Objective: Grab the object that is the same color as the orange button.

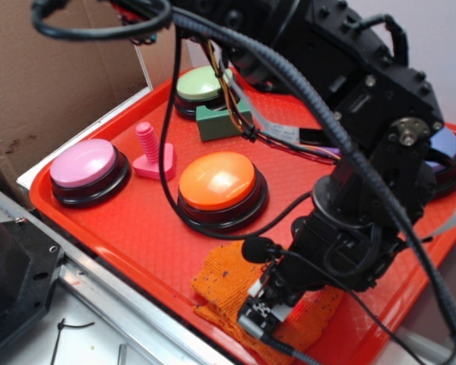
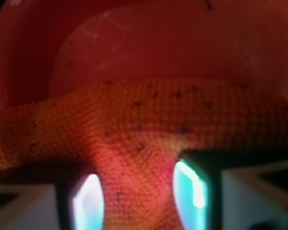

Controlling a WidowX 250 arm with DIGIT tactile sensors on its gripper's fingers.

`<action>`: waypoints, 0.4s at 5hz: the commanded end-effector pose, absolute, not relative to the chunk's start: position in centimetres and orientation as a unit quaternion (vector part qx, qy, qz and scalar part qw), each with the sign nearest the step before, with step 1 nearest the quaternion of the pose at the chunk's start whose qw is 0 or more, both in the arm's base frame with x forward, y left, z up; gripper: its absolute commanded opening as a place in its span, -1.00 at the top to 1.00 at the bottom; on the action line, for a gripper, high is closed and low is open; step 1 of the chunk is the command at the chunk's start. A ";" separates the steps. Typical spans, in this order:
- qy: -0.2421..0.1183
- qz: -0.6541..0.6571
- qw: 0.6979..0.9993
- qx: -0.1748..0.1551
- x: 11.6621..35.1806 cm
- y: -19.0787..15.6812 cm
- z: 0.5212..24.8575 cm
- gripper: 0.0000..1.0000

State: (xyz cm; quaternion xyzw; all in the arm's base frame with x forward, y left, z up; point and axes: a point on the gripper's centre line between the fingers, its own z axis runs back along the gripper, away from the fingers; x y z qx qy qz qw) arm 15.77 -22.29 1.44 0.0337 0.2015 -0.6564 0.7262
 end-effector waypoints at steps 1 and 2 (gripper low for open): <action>0.187 -0.663 0.724 0.022 16.2 -22.8 1.7 1.00; 0.179 -0.667 0.723 0.018 16.3 -22.8 1.9 1.00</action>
